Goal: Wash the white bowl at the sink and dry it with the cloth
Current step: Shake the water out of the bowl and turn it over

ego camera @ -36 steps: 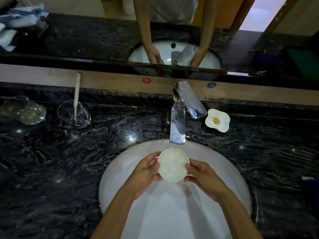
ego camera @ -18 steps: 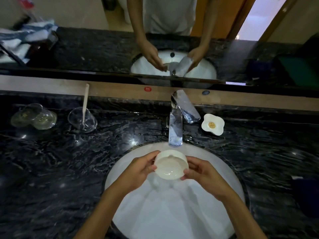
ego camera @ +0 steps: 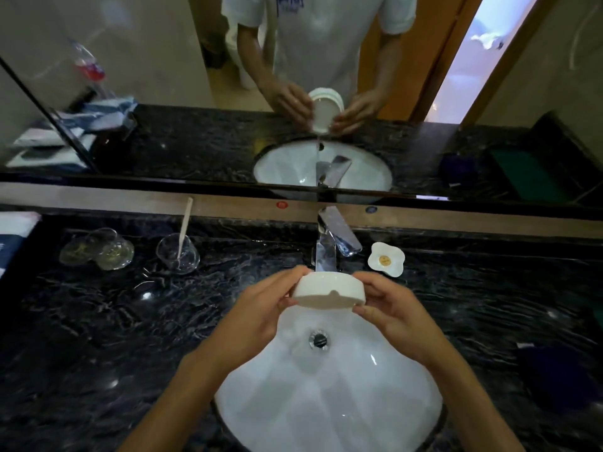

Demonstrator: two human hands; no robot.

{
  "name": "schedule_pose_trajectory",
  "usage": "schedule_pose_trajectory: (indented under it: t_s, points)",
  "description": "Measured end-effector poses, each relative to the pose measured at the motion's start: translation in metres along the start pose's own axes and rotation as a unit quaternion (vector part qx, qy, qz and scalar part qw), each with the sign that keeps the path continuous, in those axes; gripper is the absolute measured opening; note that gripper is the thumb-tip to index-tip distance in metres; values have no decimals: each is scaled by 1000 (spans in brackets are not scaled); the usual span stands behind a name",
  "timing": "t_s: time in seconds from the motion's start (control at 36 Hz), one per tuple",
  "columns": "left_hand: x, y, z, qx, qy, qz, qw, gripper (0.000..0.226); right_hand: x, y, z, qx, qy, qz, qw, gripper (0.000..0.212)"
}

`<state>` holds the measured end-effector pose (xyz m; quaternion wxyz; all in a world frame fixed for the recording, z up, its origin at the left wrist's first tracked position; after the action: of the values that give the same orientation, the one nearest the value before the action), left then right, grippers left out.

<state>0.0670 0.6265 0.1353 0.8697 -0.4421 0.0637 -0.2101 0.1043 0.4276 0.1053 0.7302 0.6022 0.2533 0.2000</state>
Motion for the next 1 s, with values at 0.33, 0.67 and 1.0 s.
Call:
schedule_pose_trajectory:
  t_s: [0.33,0.67,1.0]
  points:
    - [-1,-31,20,28,12,-38,999,39,-13,22,-11,34,-52,-21,998,42]
    - [-1,5,16,-35,79,18,996,45,-12,5,-35,66,-65,-57,994,34]
    - [-25,48,-25,-403,66,198,891,26,-30,-14,-34,133,-85,-117,981,23]
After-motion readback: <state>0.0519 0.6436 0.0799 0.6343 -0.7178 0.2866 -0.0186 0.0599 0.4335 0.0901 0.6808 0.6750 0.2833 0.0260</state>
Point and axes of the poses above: each hand's wrist, its own x-axis towards the middle knuckle, its own z-axis out of the back of the hand, y = z × x, the point moved 8 cm from there along x, towards the middle knuckle, and after that the axes turned 11 degrees about y, right-handed, at the moved point
